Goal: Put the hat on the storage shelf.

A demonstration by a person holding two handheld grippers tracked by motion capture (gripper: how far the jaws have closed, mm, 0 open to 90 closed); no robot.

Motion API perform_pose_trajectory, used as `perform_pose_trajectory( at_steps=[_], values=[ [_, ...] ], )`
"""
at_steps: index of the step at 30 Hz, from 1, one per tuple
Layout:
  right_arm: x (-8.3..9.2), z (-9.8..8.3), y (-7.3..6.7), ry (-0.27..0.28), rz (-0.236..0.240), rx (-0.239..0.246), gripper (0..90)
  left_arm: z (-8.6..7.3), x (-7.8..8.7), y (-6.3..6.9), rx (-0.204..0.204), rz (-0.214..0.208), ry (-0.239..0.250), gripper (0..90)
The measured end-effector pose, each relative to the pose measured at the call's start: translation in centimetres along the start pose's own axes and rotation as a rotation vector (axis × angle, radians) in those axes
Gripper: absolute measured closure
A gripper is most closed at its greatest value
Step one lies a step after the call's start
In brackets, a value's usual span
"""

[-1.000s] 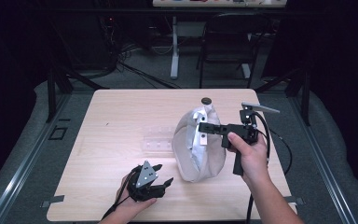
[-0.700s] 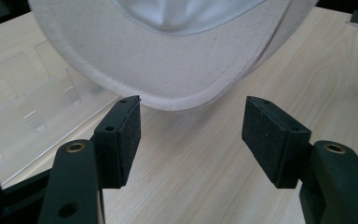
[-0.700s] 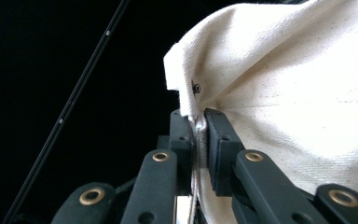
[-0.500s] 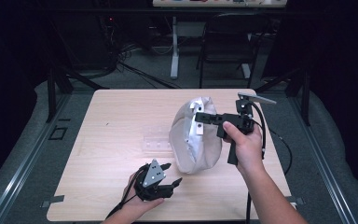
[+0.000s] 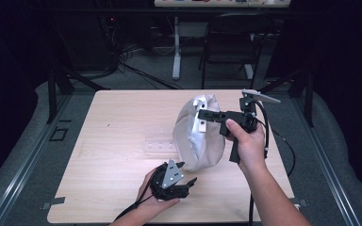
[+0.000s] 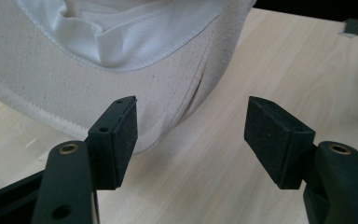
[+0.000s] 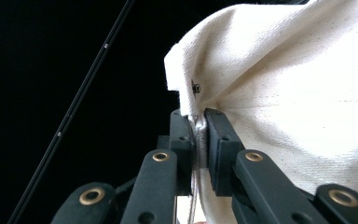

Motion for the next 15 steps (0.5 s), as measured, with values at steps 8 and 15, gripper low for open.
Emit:
perform_pose_trajectory(
  at_steps=[8,15],
  values=[
    [0.0,-0.1,-0.1,-0.003,0.003,-0.002,82.4,0.4,-2.1,0.0,-0.025,0.083,-0.026,41.1],
    [0.1,-0.2,-0.4,-0.002,0.012,0.002,82.3,0.6,-1.6,-1.2,-0.009,0.128,-0.032,58.8]
  ],
)
Point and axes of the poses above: each handheld gripper's, and its own axes: x roughly backward along the jaws, z roughly out of its top, y roughly to its right, the point moved 6 cm from there along -x, roughly forward along the jaws, and after that the axes turned 15 degrees about y, right-handed, at the moved point
